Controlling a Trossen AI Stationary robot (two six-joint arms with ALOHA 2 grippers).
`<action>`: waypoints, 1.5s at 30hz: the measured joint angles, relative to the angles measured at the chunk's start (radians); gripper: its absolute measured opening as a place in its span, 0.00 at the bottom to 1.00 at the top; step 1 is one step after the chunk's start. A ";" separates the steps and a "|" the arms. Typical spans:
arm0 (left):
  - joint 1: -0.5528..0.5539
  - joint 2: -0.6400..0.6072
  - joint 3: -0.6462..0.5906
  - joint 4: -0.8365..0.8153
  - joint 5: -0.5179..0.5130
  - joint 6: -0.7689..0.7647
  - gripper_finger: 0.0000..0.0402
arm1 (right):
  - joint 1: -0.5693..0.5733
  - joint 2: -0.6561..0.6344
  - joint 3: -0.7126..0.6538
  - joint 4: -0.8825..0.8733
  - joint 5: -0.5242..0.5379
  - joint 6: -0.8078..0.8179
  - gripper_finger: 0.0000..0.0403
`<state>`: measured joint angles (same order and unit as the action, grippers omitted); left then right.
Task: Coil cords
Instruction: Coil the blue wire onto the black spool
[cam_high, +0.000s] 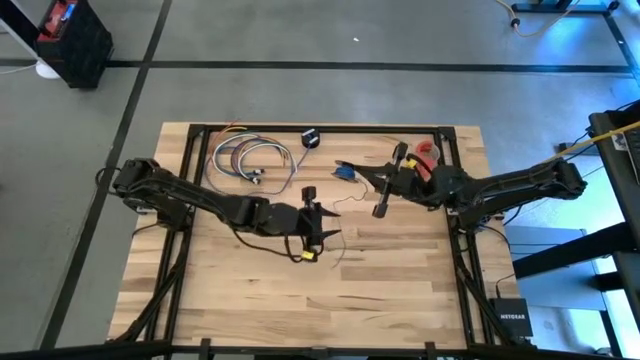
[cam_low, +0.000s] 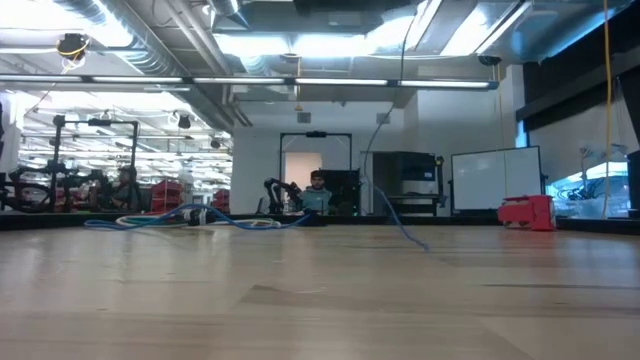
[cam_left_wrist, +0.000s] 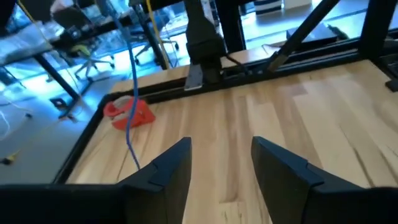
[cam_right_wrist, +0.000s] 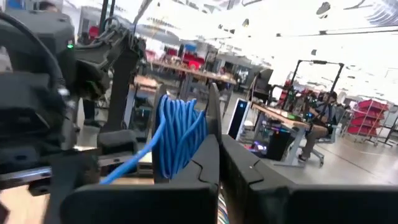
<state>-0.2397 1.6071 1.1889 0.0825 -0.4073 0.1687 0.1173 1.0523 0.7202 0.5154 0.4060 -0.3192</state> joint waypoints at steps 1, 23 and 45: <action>-0.006 0.000 0.000 0.006 -0.004 0.011 0.40 | 0.000 0.006 -0.020 0.043 -0.006 0.001 0.01; 0.019 0.030 0.000 0.084 -0.060 0.044 0.40 | 0.001 0.076 -0.098 0.259 -0.131 0.000 0.01; 0.016 0.033 0.000 -0.006 0.012 0.016 0.26 | 0.001 0.076 -0.097 0.251 -0.131 0.000 0.01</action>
<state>-0.2234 1.6397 1.1885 0.0769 -0.3951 0.1851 0.1181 1.1282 0.6228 0.7662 0.2748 -0.3195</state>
